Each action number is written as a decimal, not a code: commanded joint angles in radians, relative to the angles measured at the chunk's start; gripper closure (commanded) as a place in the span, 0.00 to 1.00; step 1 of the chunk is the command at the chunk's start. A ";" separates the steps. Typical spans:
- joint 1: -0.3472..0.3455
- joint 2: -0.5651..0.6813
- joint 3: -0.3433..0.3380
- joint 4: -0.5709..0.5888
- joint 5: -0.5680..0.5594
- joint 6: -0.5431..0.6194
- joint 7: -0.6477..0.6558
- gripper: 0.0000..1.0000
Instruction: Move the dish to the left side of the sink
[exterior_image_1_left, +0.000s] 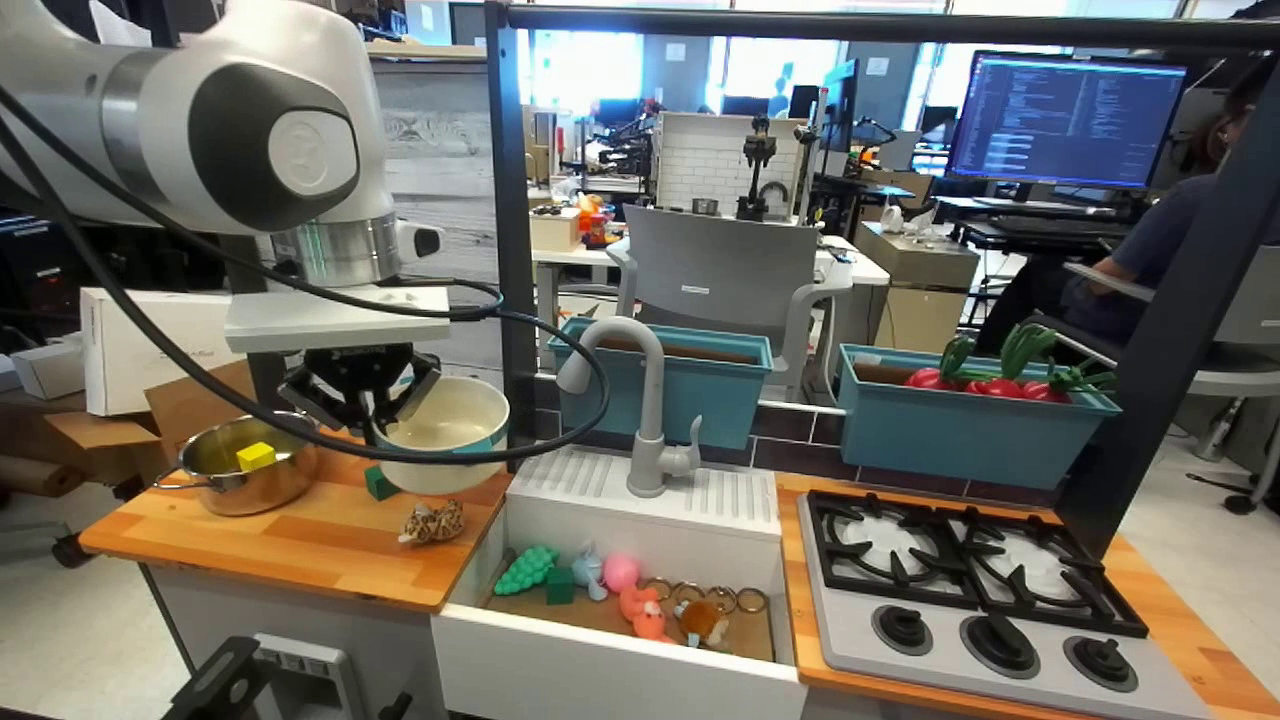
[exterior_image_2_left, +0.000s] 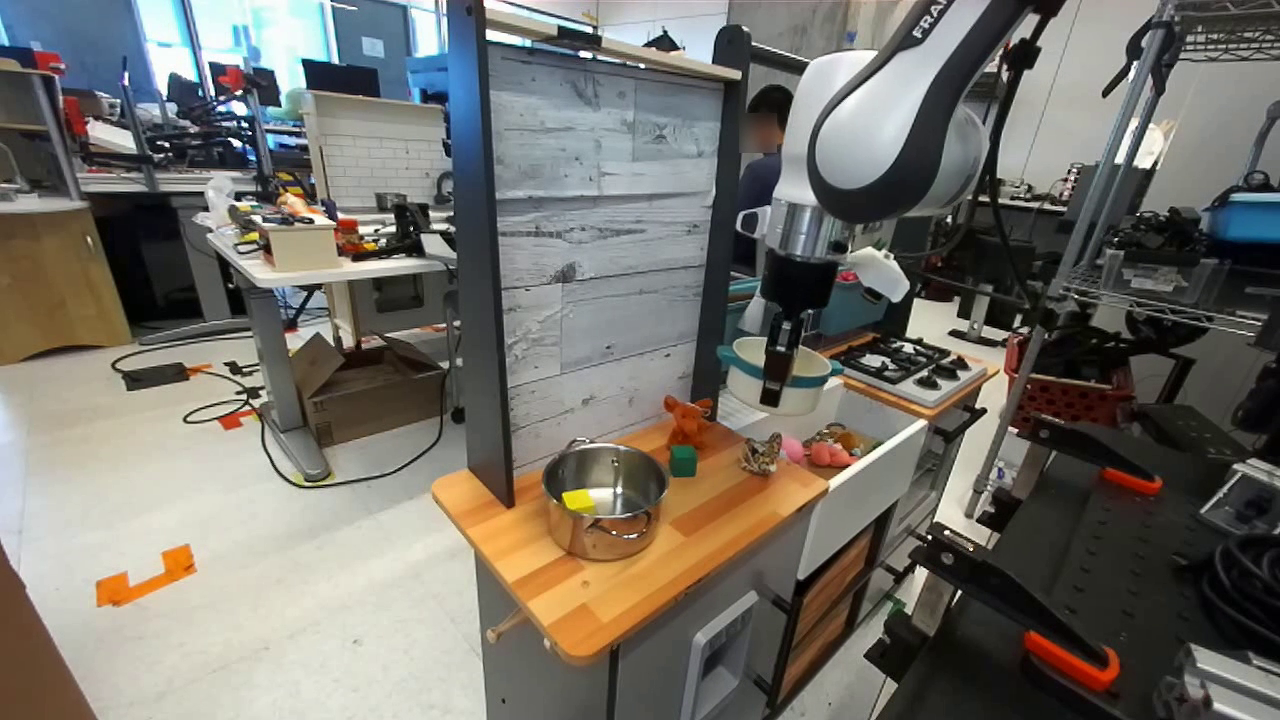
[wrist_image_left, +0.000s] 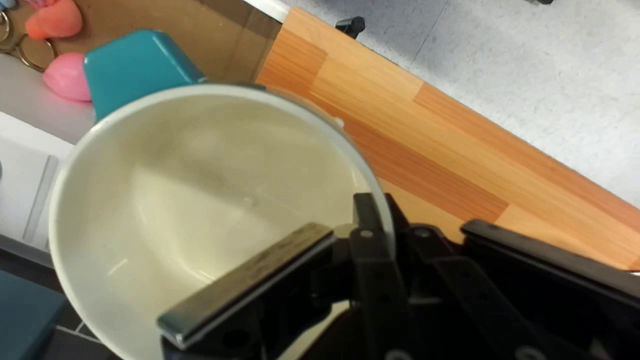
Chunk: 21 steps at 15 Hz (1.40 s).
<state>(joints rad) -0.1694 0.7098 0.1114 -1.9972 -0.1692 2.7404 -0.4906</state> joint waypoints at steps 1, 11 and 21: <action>0.043 0.004 -0.034 -0.006 -0.061 -0.003 -0.006 0.99; 0.132 -0.071 -0.042 -0.194 -0.216 0.098 -0.010 0.99; 0.027 -0.059 0.031 -0.173 -0.161 -0.022 -0.153 0.99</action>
<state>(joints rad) -0.0970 0.6406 0.1190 -2.2024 -0.3626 2.7851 -0.5763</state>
